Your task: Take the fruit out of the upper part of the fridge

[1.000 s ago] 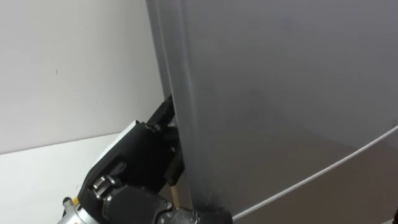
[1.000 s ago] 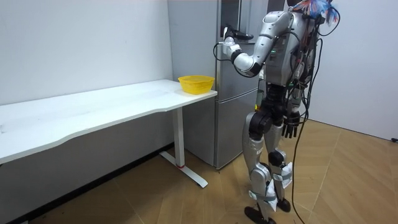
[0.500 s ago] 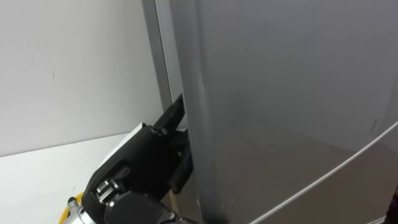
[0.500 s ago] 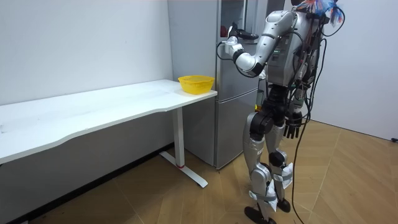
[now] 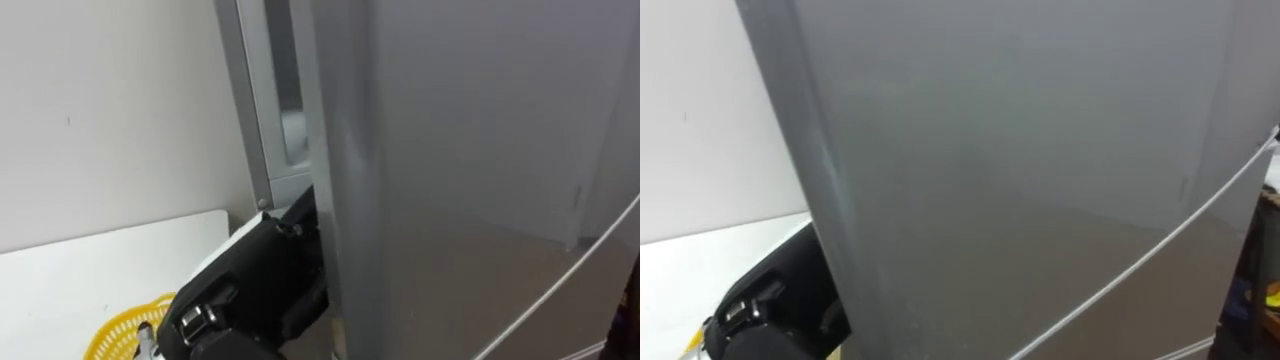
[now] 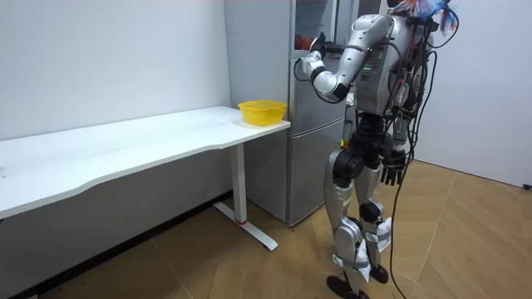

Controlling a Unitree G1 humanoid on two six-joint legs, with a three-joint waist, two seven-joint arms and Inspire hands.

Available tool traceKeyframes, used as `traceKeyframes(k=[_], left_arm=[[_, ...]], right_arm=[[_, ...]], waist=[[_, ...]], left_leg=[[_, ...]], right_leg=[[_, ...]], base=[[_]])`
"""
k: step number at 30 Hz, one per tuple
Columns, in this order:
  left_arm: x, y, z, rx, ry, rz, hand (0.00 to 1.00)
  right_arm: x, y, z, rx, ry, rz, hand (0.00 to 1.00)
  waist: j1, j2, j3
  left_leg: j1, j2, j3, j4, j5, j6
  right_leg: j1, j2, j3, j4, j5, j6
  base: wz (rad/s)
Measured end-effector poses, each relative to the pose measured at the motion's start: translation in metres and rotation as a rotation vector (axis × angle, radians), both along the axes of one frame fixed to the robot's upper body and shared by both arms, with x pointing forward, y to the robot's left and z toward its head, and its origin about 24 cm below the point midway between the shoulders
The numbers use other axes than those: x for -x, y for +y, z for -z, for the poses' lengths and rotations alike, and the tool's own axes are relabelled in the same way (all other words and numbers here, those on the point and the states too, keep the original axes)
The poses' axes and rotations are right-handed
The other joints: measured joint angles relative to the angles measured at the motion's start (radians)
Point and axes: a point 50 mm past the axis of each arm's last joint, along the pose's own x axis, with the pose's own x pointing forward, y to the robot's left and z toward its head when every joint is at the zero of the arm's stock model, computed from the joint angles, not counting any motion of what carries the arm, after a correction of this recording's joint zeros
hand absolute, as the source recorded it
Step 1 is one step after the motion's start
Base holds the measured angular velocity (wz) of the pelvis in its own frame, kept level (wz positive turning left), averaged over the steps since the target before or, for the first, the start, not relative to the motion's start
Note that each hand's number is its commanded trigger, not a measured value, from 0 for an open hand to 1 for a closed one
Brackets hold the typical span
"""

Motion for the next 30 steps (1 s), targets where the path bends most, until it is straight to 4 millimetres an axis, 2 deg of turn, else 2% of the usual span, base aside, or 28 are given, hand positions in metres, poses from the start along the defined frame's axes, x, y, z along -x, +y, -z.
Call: traceKeyframes(k=[8,15,30], left_arm=[[0.001,0.000,0.001,-0.018,0.002,0.026,0.00],[0.003,-0.004,0.003,-0.024,0.012,0.053,0.00],[0.004,-0.009,0.000,-0.025,-0.006,0.094,0.00]], right_arm=[[-0.001,0.000,0.000,0.005,-0.006,0.000,0.00],[-0.002,-0.001,0.000,0.010,-0.019,-0.004,0.00],[-0.004,-0.001,0.000,0.003,-0.032,-0.013,0.00]], waist=[[-0.033,0.002,0.0003],[-0.054,0.012,0.0044],[-0.059,0.009,0.0086]], left_leg=[[0.002,0.000,0.001,0.003,0.000,0.000],[0.001,0.000,0.005,0.004,0.000,0.000],[-0.001,0.001,0.028,0.004,0.000,0.000]], right_leg=[[-0.004,0.001,0.010,0.012,0.001,0.001],[-0.010,0.002,0.016,0.014,0.001,0.002],[-0.014,-0.001,0.023,0.013,0.004,0.006]], base=[[-0.03],[-0.02],[-0.01]])
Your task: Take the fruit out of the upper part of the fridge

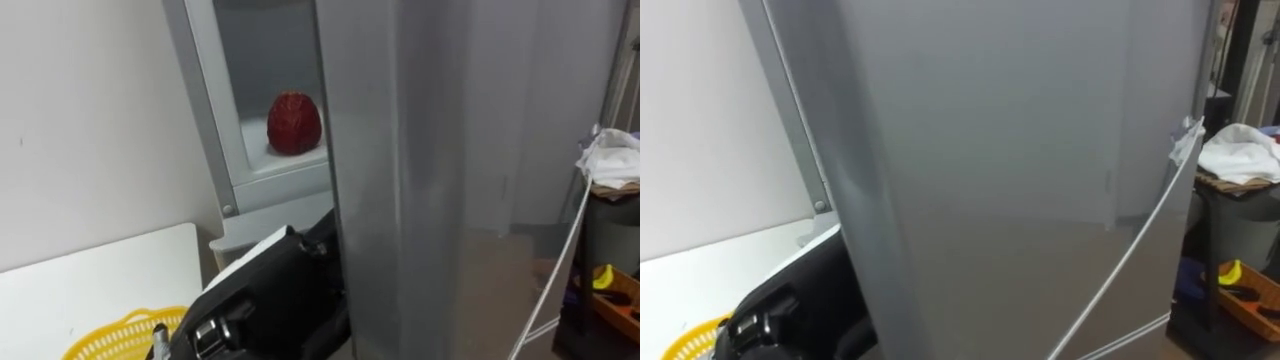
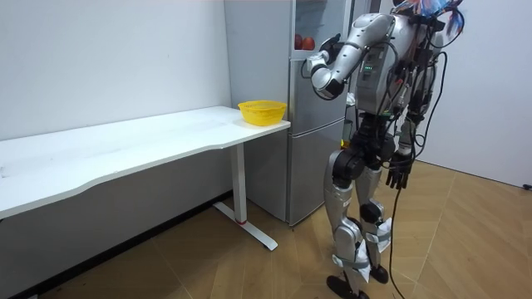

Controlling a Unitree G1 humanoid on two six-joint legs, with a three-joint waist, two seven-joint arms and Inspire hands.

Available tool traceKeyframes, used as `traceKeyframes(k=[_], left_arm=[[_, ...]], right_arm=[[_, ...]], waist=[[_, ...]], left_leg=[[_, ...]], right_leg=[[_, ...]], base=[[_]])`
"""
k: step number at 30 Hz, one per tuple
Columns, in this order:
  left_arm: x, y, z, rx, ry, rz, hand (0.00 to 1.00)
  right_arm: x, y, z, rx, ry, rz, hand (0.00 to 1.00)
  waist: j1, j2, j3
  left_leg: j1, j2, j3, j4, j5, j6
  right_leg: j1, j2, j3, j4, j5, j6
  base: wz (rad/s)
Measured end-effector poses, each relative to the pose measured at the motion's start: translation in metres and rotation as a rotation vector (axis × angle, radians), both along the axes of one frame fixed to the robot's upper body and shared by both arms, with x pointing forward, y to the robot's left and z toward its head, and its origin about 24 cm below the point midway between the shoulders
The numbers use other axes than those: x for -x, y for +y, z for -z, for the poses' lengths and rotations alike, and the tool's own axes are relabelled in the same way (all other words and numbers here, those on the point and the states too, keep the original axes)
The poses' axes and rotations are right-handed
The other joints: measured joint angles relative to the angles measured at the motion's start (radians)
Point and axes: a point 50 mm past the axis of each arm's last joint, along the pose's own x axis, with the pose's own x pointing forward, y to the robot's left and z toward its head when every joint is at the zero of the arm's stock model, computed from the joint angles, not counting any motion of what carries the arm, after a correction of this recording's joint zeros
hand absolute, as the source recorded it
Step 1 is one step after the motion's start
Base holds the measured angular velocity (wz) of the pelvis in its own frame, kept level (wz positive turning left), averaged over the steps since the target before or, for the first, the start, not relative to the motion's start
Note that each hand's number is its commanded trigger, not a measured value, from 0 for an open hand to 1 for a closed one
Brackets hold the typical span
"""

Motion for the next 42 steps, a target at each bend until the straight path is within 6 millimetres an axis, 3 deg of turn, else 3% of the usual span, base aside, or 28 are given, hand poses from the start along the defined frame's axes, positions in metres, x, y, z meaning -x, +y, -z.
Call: traceKeyframes(k=[6,14,22,27,42], left_arm=[[-0.001,-0.003,-0.004,-0.009,-0.025,0.027,0.00],[-0.001,-0.008,-0.007,-0.011,-0.044,0.062,0.00],[0.001,-0.027,-0.018,-0.012,-0.096,0.153,0.00],[0.000,-0.038,-0.026,-0.015,-0.125,0.191,0.00],[0.003,-0.050,-0.027,0.004,-0.122,0.243,0.00]], right_arm=[[-0.003,0.001,0.000,-0.020,0.006,-0.005,0.00],[-0.004,0.003,0.001,-0.050,0.019,-0.018,0.00],[-0.002,0.003,0.001,-0.045,0.022,-0.018,0.00],[-0.004,0.002,0.001,-0.040,0.017,-0.020,0.00],[0.000,0.002,0.001,-0.028,0.035,-0.031,0.00]], waist=[[0.000,-0.006,0.0037],[0.000,-0.005,0.0025],[-0.006,0.001,-0.0067],[-0.031,0.008,-0.0111],[-0.054,0.004,-0.0066]], left_leg=[[-0.006,0.000,0.001,0.000,0.000,0.000],[-0.007,0.000,0.001,-0.001,0.000,0.000],[-0.015,-0.001,0.000,0.000,0.003,0.004],[-0.009,0.000,0.001,0.000,0.003,0.004],[0.006,0.007,0.012,-0.003,0.003,0.004]], right_leg=[[-0.004,-0.001,-0.001,-0.002,0.002,0.003],[-0.006,-0.001,0.004,-0.003,0.002,0.003],[-0.005,-0.003,-0.002,-0.019,0.012,0.009],[-0.003,0.001,-0.001,-0.018,0.013,0.007],[-0.002,0.014,0.016,-0.019,0.018,-0.001]], base=[[0.01],[0.00],[0.01],[-0.02],[-0.05]])
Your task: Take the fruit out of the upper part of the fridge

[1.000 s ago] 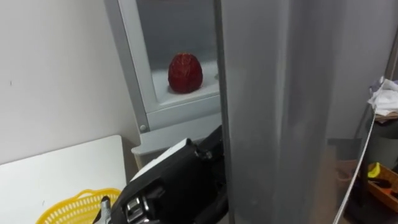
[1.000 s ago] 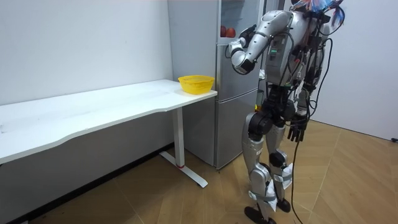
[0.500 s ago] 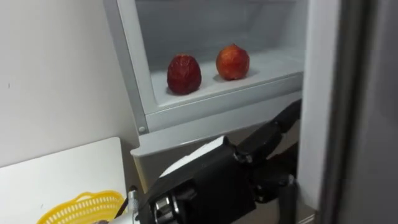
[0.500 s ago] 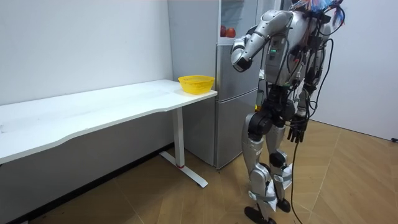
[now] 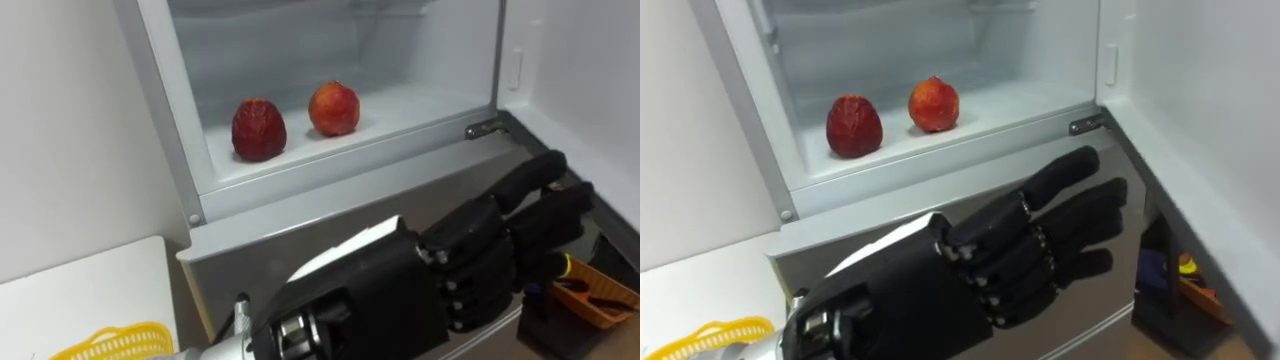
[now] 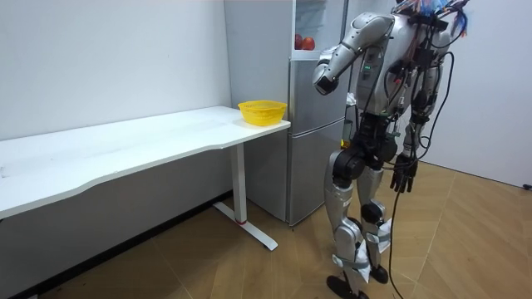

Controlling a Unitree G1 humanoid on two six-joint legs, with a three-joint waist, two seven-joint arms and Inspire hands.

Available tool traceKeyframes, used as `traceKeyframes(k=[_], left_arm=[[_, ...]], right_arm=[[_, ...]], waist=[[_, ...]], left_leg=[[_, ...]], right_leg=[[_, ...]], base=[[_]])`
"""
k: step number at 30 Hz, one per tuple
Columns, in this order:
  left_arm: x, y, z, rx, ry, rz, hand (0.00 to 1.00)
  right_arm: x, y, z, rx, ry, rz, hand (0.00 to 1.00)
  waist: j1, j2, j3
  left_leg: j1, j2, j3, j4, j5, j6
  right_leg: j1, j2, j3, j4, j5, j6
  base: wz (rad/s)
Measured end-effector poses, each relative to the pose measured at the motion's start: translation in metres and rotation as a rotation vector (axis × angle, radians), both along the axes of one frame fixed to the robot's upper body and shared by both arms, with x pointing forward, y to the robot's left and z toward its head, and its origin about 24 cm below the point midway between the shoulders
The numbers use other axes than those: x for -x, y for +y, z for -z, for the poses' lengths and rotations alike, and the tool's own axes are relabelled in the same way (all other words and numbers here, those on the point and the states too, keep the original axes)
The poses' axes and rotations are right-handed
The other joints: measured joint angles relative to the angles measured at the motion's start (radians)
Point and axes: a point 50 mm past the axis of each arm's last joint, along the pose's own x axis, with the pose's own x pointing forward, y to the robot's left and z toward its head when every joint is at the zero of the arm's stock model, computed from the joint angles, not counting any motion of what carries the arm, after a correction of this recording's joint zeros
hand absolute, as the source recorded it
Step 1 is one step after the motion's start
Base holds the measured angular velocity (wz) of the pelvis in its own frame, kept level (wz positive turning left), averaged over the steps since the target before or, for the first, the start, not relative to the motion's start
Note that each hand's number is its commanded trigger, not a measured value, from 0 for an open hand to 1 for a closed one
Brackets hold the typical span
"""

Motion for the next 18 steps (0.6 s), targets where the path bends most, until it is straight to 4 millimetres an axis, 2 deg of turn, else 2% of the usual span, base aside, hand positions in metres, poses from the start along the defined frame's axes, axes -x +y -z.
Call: traceKeyframes(k=[5,18], left_arm=[[0.0000,-0.0003,0.0000,0.001,0.001,-0.001,0.00],[0.0001,-0.0010,-0.0004,0.003,-0.001,0.002,0.00]], right_arm=[[-0.0012,0.0012,0.0003,-0.001,0.003,-0.021,0.00],[-0.0068,0.0021,0.0003,-0.002,-0.004,-0.040,0.00]], waist=[[0.001,-0.005,0.0046],[0.001,0.001,0.0056]], left_leg=[[-0.005,0.008,0.010,0.000,0.000,0.000],[-0.004,0.011,0.014,-0.005,0.000,0.000]], right_leg=[[-0.007,0.003,0.004,0.000,0.001,-0.001],[-0.010,0.004,0.013,0.001,0.002,-0.004]], base=[[-0.02],[-0.04]])
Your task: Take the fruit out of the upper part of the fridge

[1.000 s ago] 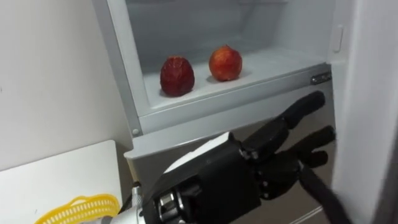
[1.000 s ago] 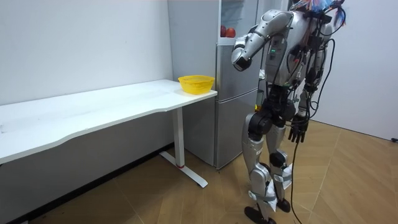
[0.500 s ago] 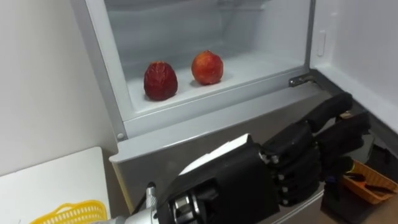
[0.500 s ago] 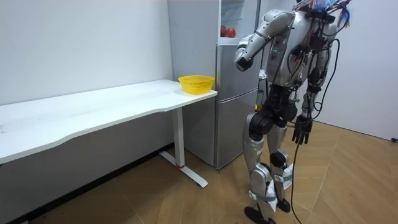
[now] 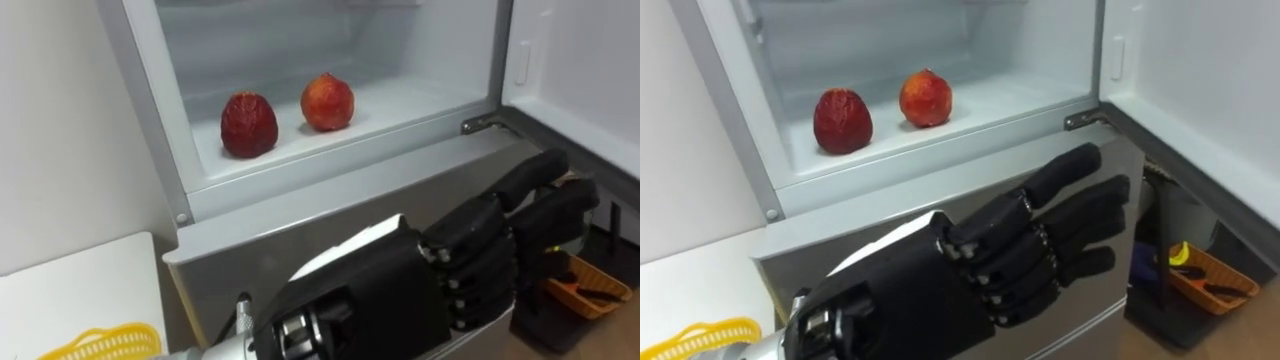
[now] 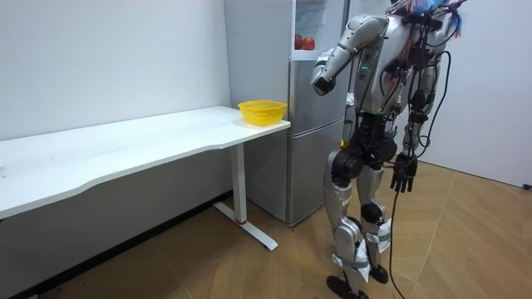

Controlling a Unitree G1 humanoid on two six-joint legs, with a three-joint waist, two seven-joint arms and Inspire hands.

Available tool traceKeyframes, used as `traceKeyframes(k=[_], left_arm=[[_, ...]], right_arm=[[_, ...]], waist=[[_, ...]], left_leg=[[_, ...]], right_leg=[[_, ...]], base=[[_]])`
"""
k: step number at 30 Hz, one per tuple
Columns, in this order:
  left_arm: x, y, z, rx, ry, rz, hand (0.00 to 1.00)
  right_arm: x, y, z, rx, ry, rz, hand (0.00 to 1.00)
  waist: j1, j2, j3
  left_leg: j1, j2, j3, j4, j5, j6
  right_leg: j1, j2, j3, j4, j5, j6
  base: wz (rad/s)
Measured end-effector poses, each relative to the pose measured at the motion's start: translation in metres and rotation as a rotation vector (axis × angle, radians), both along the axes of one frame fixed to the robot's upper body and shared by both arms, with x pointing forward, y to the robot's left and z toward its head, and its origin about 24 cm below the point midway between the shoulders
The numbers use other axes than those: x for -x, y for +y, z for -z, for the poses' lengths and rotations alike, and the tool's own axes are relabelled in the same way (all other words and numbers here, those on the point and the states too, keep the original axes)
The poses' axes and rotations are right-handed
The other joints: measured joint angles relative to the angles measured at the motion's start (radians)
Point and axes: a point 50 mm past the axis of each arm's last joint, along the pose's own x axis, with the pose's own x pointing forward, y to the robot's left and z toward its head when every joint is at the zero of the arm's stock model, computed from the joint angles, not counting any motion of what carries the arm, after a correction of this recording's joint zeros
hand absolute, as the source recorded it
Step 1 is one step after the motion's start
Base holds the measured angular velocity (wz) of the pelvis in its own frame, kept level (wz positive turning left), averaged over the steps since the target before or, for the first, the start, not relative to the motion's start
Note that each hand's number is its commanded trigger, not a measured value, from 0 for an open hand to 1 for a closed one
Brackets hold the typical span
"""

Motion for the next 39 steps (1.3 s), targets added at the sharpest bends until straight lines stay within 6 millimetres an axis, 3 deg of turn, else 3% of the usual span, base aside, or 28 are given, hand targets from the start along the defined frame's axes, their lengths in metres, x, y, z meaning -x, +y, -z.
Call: traceKeyframes(k=[6,10,15,21,23,25,27,31,39], left_arm=[[-0.001,0.000,0.000,0.002,0.007,-0.018,0.00],[-0.003,0.007,-0.005,0.015,-0.009,-0.053,0.00],[-0.012,0.035,-0.023,0.091,-0.060,-0.237,0.00],[-0.002,0.067,-0.039,0.175,-0.138,-0.420,0.00],[-0.003,0.091,-0.037,0.158,-0.143,-0.600,0.00],[-0.002,0.111,-0.037,0.142,-0.146,-0.744,0.00],[0.000,0.130,-0.038,0.140,-0.160,-0.894,0.00],[0.008,0.160,-0.047,0.193,-0.192,-1.112,0.00],[0.031,0.208,-0.044,0.280,-0.201,-1.578,0.00]], right_arm=[[-0.003,0.000,0.000,-0.004,-0.012,-0.003,0.00],[-0.002,0.000,0.000,-0.004,-0.015,0.006,0.00],[0.004,0.000,0.000,0.011,-0.025,0.022,0.00],[0.020,-0.002,0.000,0.042,-0.033,0.074,0.00],[0.026,-0.003,0.000,0.057,-0.039,0.098,0.00],[0.030,-0.003,0.000,0.061,-0.040,0.121,0.00],[0.034,-0.003,-0.001,0.070,-0.044,0.150,0.00],[0.042,0.000,0.000,0.080,-0.045,0.172,0.00],[0.046,0.002,0.000,0.094,-0.072,0.176,0.00]], waist=[[0.005,0.001,-0.0007],[0.025,0.009,-0.0062],[0.068,0.008,-0.0061],[0.141,-0.004,-0.0031],[0.187,-0.014,-0.0048],[0.200,-0.024,-0.0044],[0.231,-0.025,-0.0111],[0.274,-0.035,-0.0112],[0.317,-0.004,-0.0089]], left_leg=[[0.001,0.001,0.001,-0.002,0.000,0.000],[-0.008,-0.003,0.000,-0.002,0.000,0.000],[-0.002,-0.002,-0.008,-0.006,0.000,0.000],[0.009,-0.001,-0.024,-0.011,0.000,0.000],[0.013,-0.002,-0.026,-0.011,0.000,0.000],[0.010,-0.002,-0.030,-0.010,0.000,0.000],[0.001,-0.004,-0.032,-0.007,0.000,0.000],[0.007,-0.003,-0.054,-0.007,0.000,0.000],[0.003,-0.009,-0.082,0.006,0.000,0.000]], right_leg=[[-0.002,0.001,0.003,-0.001,0.000,0.000],[-0.012,0.001,0.006,-0.001,0.000,-0.001],[-0.007,0.001,-0.004,0.006,0.001,-0.001],[0.008,0.000,-0.036,0.006,0.001,-0.001],[0.011,0.001,-0.044,0.001,0.000,-0.002],[0.011,0.001,-0.056,-0.002,0.001,-0.002],[0.009,-0.001,-0.065,-0.002,0.001,-0.002],[0.020,-0.001,-0.072,-0.003,0.001,-0.002],[0.032,-0.006,-0.100,-0.002,0.000,-0.002]], base=[[-0.01],[-0.04],[0.01],[0.08],[0.02],[0.14],[0.15],[0.08],[0.12]])
